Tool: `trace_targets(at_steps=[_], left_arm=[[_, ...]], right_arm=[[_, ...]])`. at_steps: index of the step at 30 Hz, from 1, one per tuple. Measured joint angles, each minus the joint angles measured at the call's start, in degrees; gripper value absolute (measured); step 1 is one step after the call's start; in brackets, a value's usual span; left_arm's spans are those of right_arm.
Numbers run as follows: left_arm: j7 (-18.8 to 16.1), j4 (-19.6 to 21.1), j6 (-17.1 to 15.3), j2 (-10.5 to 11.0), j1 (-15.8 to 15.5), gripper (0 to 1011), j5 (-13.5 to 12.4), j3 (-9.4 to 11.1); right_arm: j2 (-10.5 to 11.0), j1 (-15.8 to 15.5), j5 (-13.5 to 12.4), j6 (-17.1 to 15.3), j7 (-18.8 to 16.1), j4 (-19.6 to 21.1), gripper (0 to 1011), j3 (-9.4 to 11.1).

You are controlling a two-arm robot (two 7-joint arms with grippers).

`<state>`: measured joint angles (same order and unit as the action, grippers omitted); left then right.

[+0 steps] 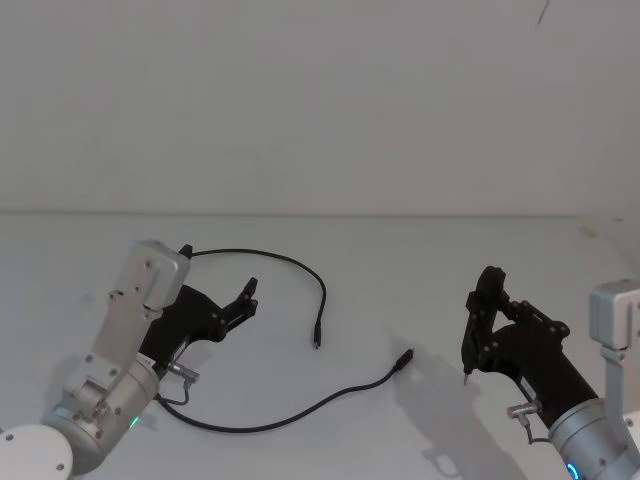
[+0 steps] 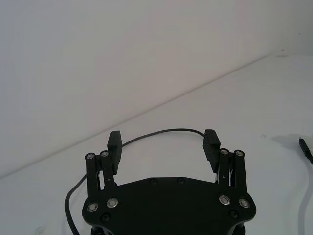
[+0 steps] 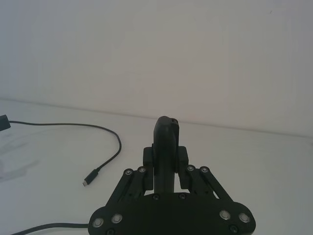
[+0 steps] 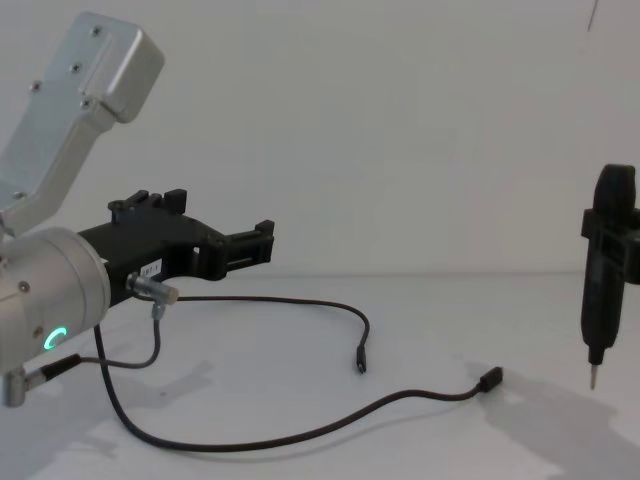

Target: Pick up the data cable with the one hand.

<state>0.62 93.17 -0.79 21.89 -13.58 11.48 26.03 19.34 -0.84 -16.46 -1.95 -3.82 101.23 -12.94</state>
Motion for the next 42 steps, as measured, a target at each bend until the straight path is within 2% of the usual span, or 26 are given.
trace_targets(at_steps=[42], left_arm=[[0.2,0.0,-0.1,0.1,0.0,1001,0.0,0.0]], right_arm=[[0.0,0.0,0.0,0.0,0.0,0.0,279,0.0]])
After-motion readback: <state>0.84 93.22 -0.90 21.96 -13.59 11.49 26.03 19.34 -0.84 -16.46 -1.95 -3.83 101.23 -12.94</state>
